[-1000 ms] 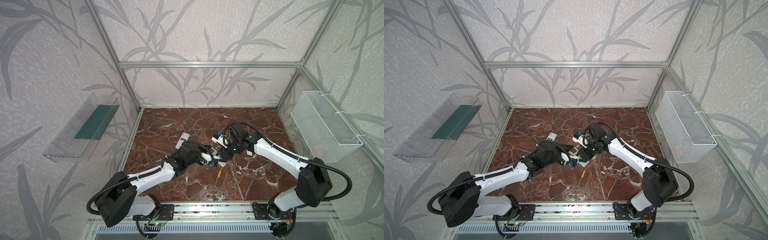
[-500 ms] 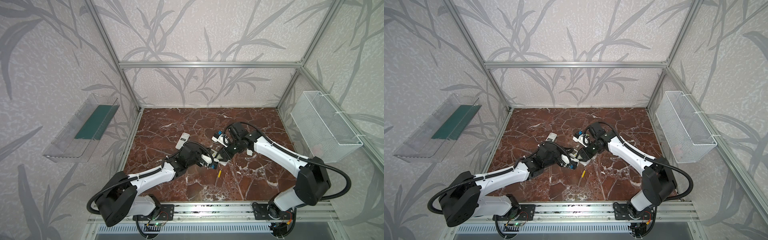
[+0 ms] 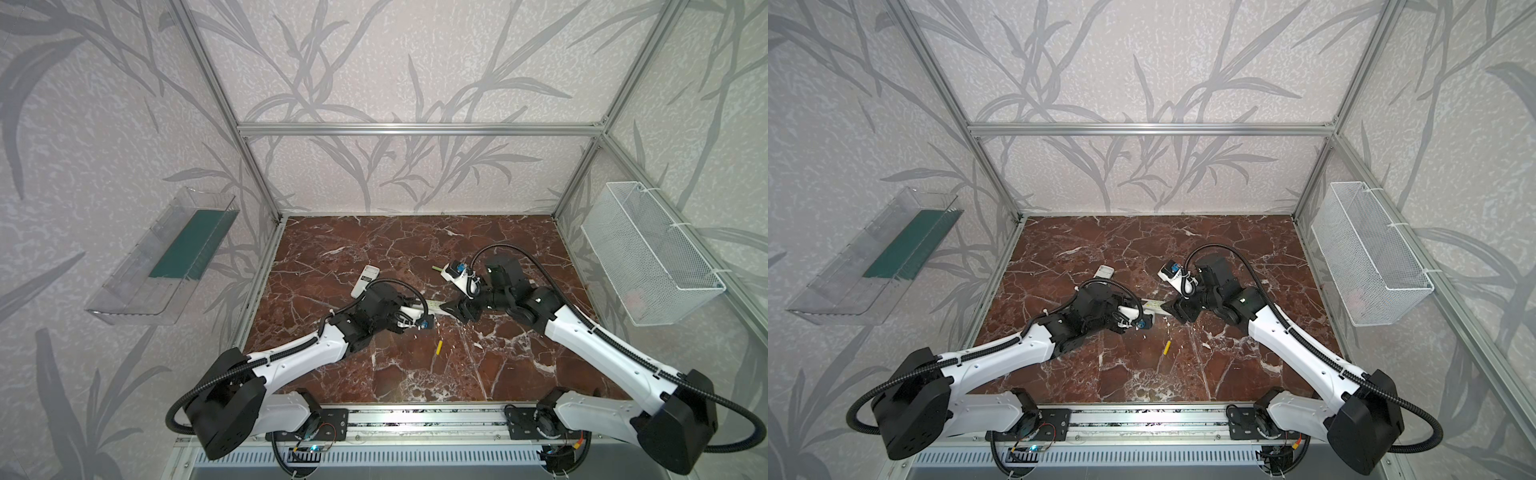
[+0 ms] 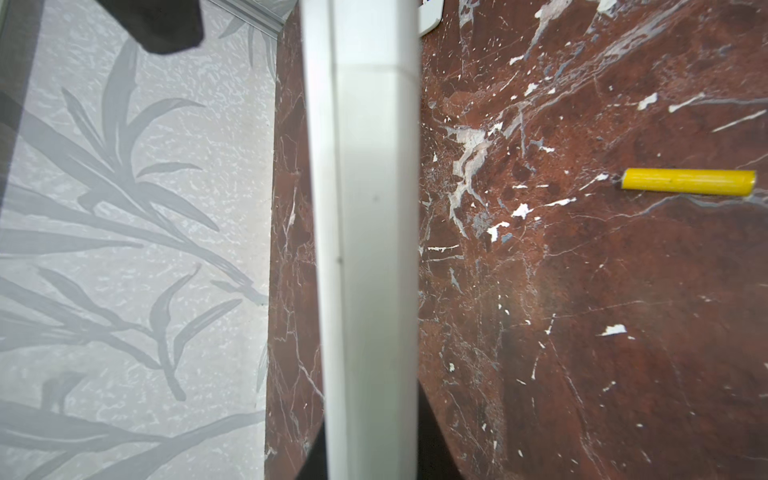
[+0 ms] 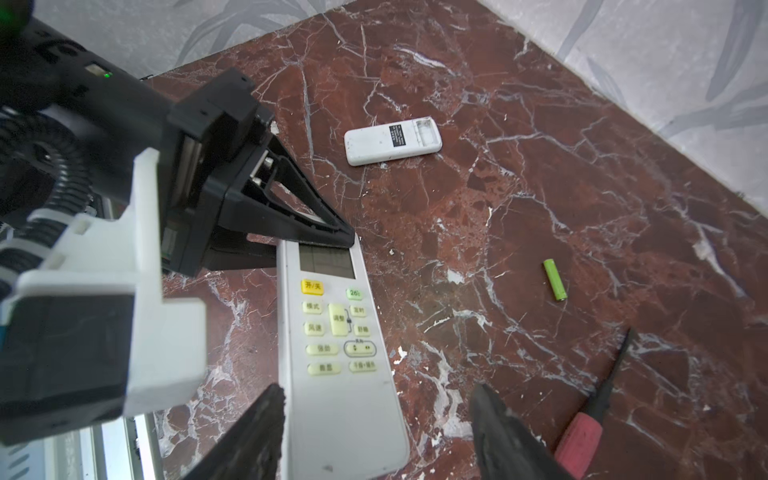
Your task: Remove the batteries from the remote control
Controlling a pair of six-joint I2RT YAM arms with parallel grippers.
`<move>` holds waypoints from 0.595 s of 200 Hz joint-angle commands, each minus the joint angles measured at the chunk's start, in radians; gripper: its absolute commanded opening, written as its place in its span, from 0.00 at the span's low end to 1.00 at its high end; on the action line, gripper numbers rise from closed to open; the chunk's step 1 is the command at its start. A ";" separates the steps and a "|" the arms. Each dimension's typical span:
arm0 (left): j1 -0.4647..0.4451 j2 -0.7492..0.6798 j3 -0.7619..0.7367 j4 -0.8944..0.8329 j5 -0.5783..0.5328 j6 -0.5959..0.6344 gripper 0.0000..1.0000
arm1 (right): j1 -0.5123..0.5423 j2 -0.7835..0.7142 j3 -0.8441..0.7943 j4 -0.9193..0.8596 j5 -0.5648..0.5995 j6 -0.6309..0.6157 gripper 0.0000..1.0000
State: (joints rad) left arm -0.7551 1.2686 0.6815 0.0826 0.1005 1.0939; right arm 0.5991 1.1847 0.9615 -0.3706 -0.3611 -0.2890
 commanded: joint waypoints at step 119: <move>0.076 -0.071 0.095 -0.227 0.239 -0.088 0.00 | 0.011 -0.022 -0.159 0.228 -0.195 -0.272 0.68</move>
State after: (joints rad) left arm -0.6857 1.2243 0.7269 -0.1257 0.2516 1.0245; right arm 0.6041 1.1378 0.8089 -0.2123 -0.5278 -0.5556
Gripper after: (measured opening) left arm 0.174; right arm 0.690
